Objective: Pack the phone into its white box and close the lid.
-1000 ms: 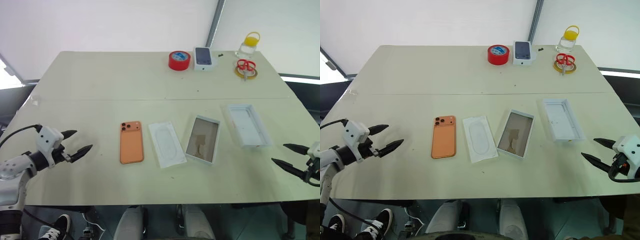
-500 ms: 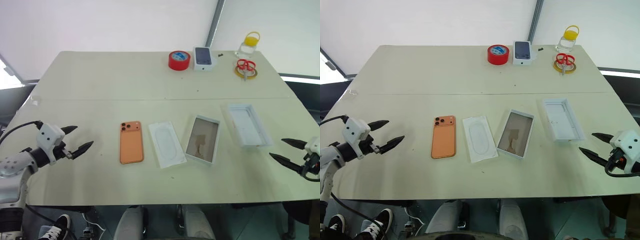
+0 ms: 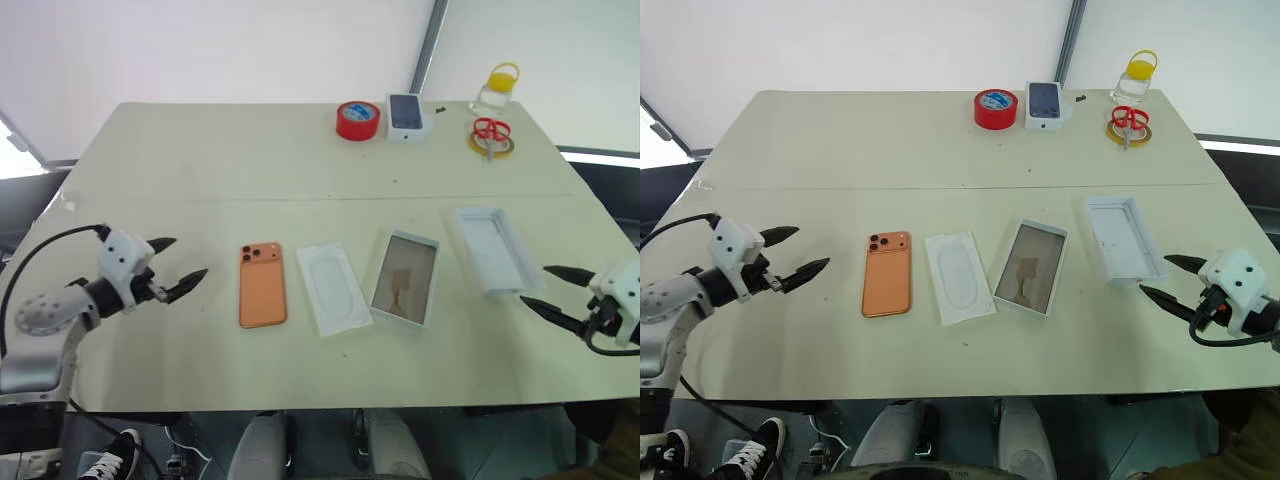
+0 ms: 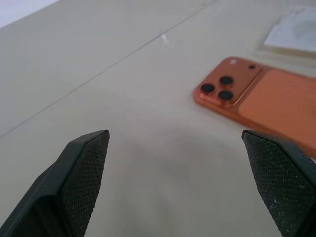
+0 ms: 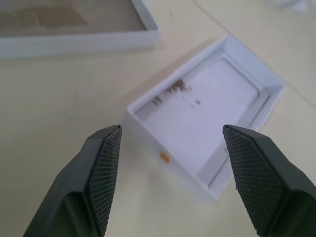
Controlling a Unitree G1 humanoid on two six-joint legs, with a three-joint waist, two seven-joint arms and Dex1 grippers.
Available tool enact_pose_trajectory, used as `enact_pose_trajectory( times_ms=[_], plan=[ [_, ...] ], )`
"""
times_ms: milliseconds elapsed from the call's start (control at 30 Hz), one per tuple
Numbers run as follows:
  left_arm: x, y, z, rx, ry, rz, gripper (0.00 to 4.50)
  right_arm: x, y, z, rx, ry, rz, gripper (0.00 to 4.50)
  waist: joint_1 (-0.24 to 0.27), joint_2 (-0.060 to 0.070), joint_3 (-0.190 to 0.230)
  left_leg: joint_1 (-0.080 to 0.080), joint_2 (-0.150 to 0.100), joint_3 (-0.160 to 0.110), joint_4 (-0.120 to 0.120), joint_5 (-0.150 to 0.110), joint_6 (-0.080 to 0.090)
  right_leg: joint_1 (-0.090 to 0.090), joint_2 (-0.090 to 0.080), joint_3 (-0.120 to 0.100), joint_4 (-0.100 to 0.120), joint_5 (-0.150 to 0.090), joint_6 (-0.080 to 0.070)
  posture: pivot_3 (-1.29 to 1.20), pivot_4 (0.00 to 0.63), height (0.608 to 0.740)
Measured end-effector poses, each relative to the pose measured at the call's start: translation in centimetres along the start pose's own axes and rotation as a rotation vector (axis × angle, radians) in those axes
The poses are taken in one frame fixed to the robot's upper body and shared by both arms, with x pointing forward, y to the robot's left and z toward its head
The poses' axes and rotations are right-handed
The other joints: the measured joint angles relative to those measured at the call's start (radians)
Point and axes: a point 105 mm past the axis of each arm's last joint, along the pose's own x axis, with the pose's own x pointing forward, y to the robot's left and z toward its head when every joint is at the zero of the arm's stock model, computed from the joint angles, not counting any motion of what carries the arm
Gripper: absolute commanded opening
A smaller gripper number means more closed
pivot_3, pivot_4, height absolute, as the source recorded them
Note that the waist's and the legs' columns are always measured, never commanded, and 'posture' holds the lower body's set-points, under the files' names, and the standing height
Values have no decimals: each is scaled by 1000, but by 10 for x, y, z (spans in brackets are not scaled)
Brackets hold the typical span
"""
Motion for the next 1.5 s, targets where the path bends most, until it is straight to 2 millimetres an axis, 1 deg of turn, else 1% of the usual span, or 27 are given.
enact_pose_trajectory(
  times_ms=[67,133,233,267,367,467,533,600,700,767,833,967,1100,1167,1333,1500],
  plan=[
    [3,-6,1,-42,14,-21,4500,7,2,10,-16,-20,21,3403,-2,0,0,0,1,0,0,0,0,0,1,0,0,0,0,0,150,739],
    [10,-17,3,-112,35,-71,4500,18,6,27,-42,-58,57,3403,-1,1,1,0,0,0,0,0,0,0,1,0,0,0,0,0,150,739],
    [27,-31,10,-222,45,-106,4500,31,15,51,-79,-113,115,3403,4,1,1,-1,0,-1,1,0,0,0,1,0,0,0,1,0,150,739],
    [34,-34,14,-265,42,-95,4500,35,19,57,-84,-130,136,3403,6,1,1,-1,-1,-2,1,0,0,1,1,0,0,0,1,0,150,739],
    [56,-53,23,-334,66,-110,4500,49,40,75,-100,-190,213,3403,2,0,1,-1,-1,-3,1,0,0,2,1,0,0,1,4,0,150,739],
    [67,-68,25,-406,112,-134,4500,59,59,87,-90,-241,273,3403,-1,0,1,-1,-1,-3,1,0,0,1,1,0,1,1,4,0,150,739],
    [70,-77,24,-457,155,-156,4500,63,64,90,-85,-249,293,3403,-2,0,1,0,-1,-3,1,0,0,1,2,0,1,0,1,0,150,739],
    [73,-86,27,-489,164,-184,4500,66,68,92,-82,-261,310,3403,-1,0,1,0,-1,-3,1,0,0,1,2,0,1,0,1,0,150,739],
    [78,-93,27,-560,232,-203,4500,73,73,96,-85,-280,331,3403,2,-1,1,0,-2,-3,1,0,0,2,2,0,1,0,1,0,150,739],
    [84,-101,33,-631,273,-243,4500,78,77,100,-91,-301,344,3403,3,-1,1,0,-2,-4,2,0,0,3,2,0,1,-1,2,0,150,739],
    [88,-109,38,-698,309,-283,4500,81,79,100,-91,-301,350,3403,1,-1,1,1,-3,-4,2,0,0,3,1,0,1,-1,3,0,150,739],
    [93,-117,41,-748,347,-286,4500,81,78,97,-92,-293,345,3403,0,-1,1,2,-3,-4,1,0,0,4,1,0,2,-1,3,0,150,739],
    [102,-125,40,-823,358,-292,4500,83,79,97,-91,-299,339,3403,-1,-1,1,6,-2,-4,0,0,0,7,1,0,2,-1,3,0,150,739],
    [105,-128,40,-834,365,-288,4500,84,80,97,-88,-300,339,3403,-2,-1,1,6,-2,-4,0,0,0,7,1,0,2,-1,3,0,150,739],
    [118,-133,43,-925,361,-269,4500,88,78,95,-90,-299,325,3403,4,-1,0,7,-3,-4,0,0,0,9,1,0,1,-1,3,0,150,739],
    [119,-134,44,-909,372,-270,4500,89,77,93,-88,-296,321,3403,2,-1,0,7,-4,-5,1,0,0,10,0,0,1,-2,3,0,150,739]
  ],
)
